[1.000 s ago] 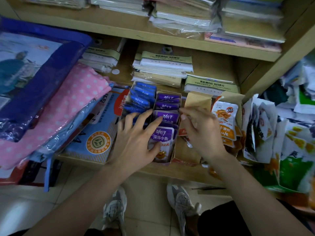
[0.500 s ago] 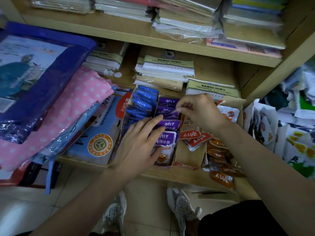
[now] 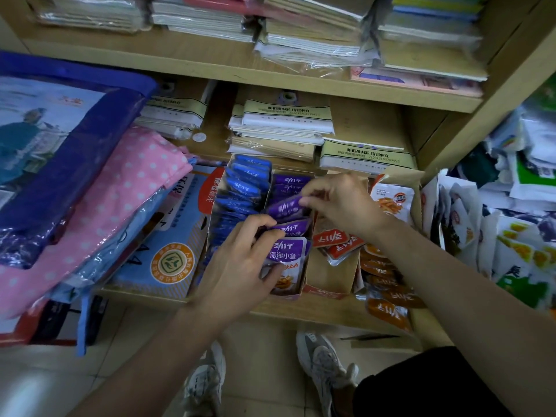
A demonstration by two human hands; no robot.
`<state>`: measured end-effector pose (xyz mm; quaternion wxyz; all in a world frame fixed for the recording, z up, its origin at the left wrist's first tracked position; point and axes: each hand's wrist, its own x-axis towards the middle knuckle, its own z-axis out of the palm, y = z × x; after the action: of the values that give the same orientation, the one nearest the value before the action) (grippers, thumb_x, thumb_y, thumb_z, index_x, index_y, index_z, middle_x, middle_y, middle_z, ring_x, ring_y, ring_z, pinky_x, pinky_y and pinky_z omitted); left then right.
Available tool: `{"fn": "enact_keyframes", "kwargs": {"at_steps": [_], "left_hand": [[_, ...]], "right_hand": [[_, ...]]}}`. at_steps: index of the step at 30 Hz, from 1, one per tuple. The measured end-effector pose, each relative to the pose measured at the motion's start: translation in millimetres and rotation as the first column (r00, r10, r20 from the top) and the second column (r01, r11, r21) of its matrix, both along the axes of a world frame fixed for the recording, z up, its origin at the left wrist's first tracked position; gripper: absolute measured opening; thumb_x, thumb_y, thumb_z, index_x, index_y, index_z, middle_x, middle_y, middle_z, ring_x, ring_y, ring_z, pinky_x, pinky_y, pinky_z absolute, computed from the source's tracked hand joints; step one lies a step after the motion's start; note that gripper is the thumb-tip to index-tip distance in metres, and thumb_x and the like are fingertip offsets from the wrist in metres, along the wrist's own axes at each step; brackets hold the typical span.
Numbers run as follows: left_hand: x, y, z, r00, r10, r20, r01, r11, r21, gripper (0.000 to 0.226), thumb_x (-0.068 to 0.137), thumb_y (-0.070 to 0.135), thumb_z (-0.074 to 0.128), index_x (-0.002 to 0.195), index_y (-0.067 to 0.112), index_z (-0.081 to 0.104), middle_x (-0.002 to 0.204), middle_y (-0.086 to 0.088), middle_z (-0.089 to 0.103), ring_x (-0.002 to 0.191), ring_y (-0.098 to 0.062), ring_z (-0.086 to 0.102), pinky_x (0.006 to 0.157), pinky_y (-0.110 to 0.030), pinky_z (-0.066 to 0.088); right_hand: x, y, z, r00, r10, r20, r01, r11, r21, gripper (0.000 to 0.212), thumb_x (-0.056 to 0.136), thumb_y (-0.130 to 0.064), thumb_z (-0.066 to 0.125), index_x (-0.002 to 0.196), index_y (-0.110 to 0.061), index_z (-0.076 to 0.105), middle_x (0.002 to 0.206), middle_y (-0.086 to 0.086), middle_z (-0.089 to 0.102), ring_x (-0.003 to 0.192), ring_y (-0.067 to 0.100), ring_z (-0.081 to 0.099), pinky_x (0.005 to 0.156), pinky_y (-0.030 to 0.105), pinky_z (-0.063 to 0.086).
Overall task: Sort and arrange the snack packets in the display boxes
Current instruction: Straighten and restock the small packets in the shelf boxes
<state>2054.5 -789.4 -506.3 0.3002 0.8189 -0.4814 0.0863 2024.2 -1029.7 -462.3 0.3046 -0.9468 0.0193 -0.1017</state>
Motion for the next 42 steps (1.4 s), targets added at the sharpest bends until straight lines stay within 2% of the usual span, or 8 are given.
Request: {"fn": "enact_keyframes", "kwargs": {"at_steps": [6,11,16,22,25,28,34,42], "left_hand": [[0.1,0.3,-2.0,0.999,-0.022,0.035,0.022,1.0,-0.006,0.052,0.08,0.02,0.084,0.125,0.006,0.064,0.138,-0.008,0.049,0.121,-0.026,0.056,0.086,-0.04,0.06],[1.4,-5.6,-4.1,0.994,0.023,0.108,-0.04,0.986,0.159,0.062,0.088,0.029,0.072,0.144,0.01,0.052,0.164,-0.005,0.029,0.144,-0.031,0.036,0.106,-0.046,0.048],[9.1,-3.6,-4.4,0.997,-0.009,0.078,-0.01,0.971,0.24,0.071,0.085,0.037,0.074,0.148,0.018,0.047,0.17,0.0,0.01,0.153,-0.025,0.022,0.117,-0.05,0.03],[15.8,-5.0,-3.0,0.998,0.05,-0.028,-0.046,0.99,0.136,0.085,0.086,0.042,0.075,0.156,0.018,0.034,0.17,0.002,0.012,0.155,-0.011,0.013,0.124,-0.036,0.01],[12.2,-5.8,-8.4,0.965,0.263,0.017,-0.262,0.95,0.172,0.091,0.088,0.062,0.06,0.157,0.011,0.029,0.167,-0.009,0.023,0.155,-0.024,0.013,0.121,-0.045,0.009],[5.7,-4.3,-12.7,0.945,0.319,0.07,-0.327,0.918,0.224,0.087,0.09,0.069,0.043,0.151,0.008,0.039,0.165,-0.011,0.027,0.153,-0.034,0.018,0.116,-0.057,0.02],[0.5,-9.5,-14.9,0.959,0.248,0.135,-0.274,0.935,0.224,0.068,0.091,0.058,0.043,0.144,0.016,0.053,0.162,-0.008,0.035,0.147,-0.038,0.026,0.108,-0.058,0.028],[19.6,0.7,-11.5,0.95,0.297,0.102,-0.298,0.954,0.003,0.042,0.086,0.052,0.057,0.104,0.021,0.079,0.14,-0.003,0.06,0.127,-0.037,0.048,0.094,-0.055,0.042]], "right_hand": [[4.1,0.8,7.2,0.964,-0.263,-0.037,0.262,0.92,0.292,0.01,0.096,-0.02,0.066,0.103,-0.014,0.065,0.095,-0.002,0.071,0.098,0.006,0.066,0.061,0.011,0.055],[10.1,13.4,0.6,0.948,-0.309,0.075,0.31,0.951,0.001,0.03,0.083,-0.011,0.079,0.107,-0.014,0.062,0.101,-0.006,0.062,0.09,0.01,0.063,0.072,0.021,0.052],[-8.7,12.2,-0.1,0.943,-0.322,0.085,0.306,0.938,0.163,0.041,0.091,-0.006,0.07,0.129,-0.019,0.063,0.124,-0.001,0.066,0.081,-0.003,0.065,0.066,0.006,0.052],[-50.1,39.0,-15.1,0.952,-0.296,0.08,0.285,0.95,0.128,0.05,0.093,-0.022,0.069,0.141,-0.018,0.055,0.136,0.0,0.06,0.121,0.01,0.058,0.092,0.019,0.055],[-64.8,51.9,-28.3,0.945,-0.327,-0.011,0.326,0.944,-0.048,0.066,0.093,-0.039,0.064,0.151,-0.017,0.041,0.152,0.001,0.047,0.145,0.02,0.034,0.118,0.045,0.034],[-73.5,58.6,-35.2,0.934,-0.353,-0.048,0.335,0.917,-0.218,0.078,0.093,-0.05,0.057,0.157,-0.015,0.028,0.163,0.003,0.029,0.153,0.023,0.013,0.119,0.043,0.009],[-73.2,68.8,-41.5,0.94,-0.341,0.004,0.329,0.904,-0.275,0.066,0.092,-0.04,0.066,0.15,-0.02,0.042,0.156,0.006,0.039,0.142,0.029,0.029,0.109,0.054,0.031],[-66.7,61.1,-32.0,0.93,-0.368,-0.005,0.367,0.929,-0.041,0.03,0.091,-0.032,0.071,0.121,-0.026,0.068,0.12,-0.001,0.069,0.117,0.018,0.06,0.098,0.047,0.052]]}}
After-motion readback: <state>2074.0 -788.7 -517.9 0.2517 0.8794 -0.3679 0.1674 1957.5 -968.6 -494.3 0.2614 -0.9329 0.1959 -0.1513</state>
